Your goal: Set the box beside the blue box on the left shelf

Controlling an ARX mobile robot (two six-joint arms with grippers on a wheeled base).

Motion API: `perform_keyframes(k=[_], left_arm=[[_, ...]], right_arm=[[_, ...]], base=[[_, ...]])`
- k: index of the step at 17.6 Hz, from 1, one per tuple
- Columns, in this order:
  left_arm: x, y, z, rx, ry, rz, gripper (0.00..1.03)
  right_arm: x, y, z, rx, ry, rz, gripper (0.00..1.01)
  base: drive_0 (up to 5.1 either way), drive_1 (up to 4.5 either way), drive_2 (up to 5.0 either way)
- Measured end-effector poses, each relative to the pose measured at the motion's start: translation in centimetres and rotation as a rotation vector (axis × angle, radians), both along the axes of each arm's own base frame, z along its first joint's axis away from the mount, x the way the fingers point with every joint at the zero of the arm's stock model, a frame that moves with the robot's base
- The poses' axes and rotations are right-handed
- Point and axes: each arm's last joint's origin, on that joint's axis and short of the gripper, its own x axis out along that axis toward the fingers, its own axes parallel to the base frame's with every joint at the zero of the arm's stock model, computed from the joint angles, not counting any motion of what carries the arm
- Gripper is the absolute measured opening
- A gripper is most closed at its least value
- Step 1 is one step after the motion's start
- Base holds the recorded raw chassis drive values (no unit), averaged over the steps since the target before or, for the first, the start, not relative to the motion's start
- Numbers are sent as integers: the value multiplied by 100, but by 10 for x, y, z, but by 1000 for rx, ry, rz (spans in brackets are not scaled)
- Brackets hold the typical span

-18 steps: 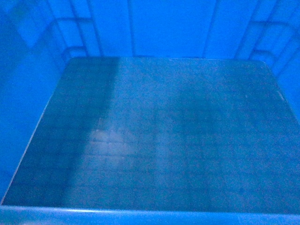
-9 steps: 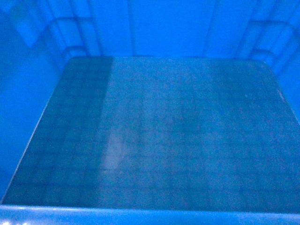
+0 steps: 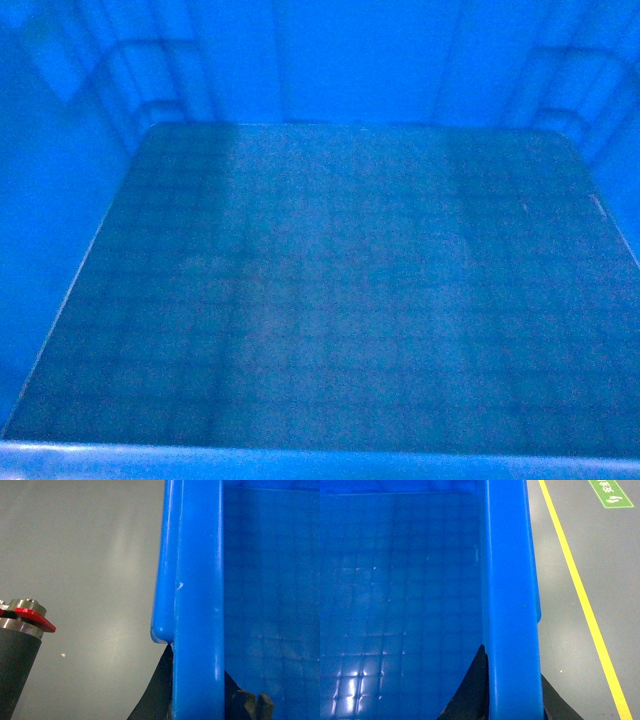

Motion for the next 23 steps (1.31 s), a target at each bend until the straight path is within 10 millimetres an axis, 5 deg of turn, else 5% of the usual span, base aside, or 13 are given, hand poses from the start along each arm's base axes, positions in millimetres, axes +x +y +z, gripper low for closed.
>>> perform_keyframes(k=[23], left_arm=[[0, 0, 0, -2, -2, 0, 8]], right_arm=[[0, 0, 0, 0, -3, 1, 9]], base=[[2, 414, -410]])
